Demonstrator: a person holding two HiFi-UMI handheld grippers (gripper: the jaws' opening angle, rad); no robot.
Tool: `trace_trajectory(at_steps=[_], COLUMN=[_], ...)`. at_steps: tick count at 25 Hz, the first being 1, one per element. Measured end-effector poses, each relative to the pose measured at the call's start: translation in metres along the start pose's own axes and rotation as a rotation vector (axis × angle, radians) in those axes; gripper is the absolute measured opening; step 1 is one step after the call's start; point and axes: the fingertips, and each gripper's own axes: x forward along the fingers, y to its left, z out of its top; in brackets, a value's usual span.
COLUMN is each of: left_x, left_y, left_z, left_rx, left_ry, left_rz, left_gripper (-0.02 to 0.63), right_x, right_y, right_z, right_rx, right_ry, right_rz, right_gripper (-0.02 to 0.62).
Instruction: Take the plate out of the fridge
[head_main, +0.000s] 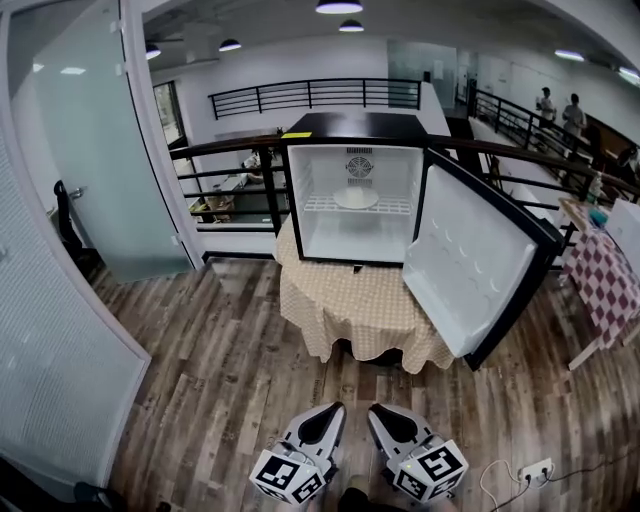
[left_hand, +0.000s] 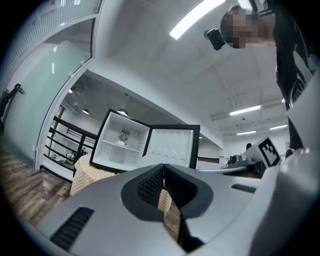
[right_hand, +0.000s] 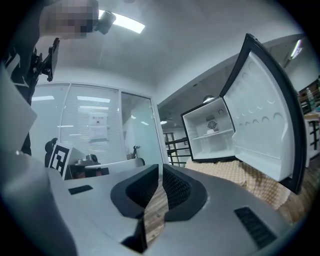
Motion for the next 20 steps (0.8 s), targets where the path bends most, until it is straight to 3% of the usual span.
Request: trace_trajectory(at_steps=[10,20], left_x=[0.055,0.088], left_y=[0.025,0.039], left_z=[0.014,0.021], left_rx=[0.076,0.103], left_ry=[0.012,-0.004], left_rz=[0.014,0.02], left_gripper=[0.008,0.009], right_x=[0.043,0.07], right_y=[-0.034,-0.052], right_z=[0.024,0.039], right_rx=[-0.025,-0.065], right_ry=[-0.035,-0.05], right_rz=[0.048,0.075], right_gripper=[0.049,0.049])
